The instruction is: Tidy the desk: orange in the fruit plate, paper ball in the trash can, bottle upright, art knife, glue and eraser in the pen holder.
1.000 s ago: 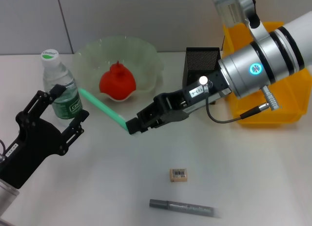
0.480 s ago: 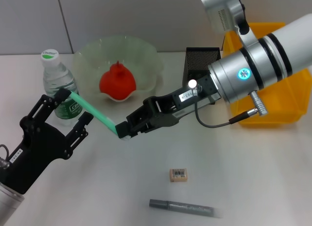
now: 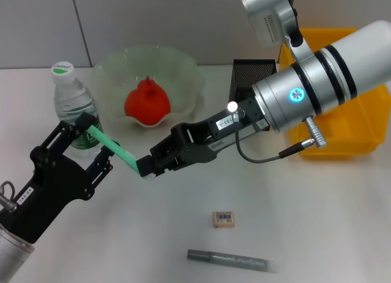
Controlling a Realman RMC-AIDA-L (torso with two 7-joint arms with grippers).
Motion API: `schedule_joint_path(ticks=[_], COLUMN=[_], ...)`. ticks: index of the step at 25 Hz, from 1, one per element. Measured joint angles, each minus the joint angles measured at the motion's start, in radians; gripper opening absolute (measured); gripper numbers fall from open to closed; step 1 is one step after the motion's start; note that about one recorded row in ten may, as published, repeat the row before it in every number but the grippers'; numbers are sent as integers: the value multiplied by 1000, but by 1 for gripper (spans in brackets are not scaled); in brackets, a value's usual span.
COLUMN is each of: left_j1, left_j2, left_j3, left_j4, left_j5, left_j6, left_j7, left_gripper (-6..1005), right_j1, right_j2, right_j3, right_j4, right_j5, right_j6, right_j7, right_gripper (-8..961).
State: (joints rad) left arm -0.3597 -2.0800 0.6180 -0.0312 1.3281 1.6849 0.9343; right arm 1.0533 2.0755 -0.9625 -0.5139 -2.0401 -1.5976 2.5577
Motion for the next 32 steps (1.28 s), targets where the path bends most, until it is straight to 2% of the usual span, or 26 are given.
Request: schedule_joint_path(ticks=[13,24,29,32], left_j1=[-20,-11,-10,-10], left_j2=[0,0,0,0], left_j3=[-6,-16,-17,-17], left_j4=[-39,-49,-50,-56], left_j5=[-3,-4,-4,-4], left_j6=[0,2,3,3], left_j7=[79,133,146,165], left_gripper=[640,593,481,481], right_j1=[6,-8,-7,-6], right_j2=[0,-2,-2,-1], right_j3=[1,1,1,1], right_j4=[38,41,62,65], right_j5=[5,18,29,38], right_j6=[10,10,11,12], right_j7=[2,15,19,19], right_gripper=[184,184,184,184])
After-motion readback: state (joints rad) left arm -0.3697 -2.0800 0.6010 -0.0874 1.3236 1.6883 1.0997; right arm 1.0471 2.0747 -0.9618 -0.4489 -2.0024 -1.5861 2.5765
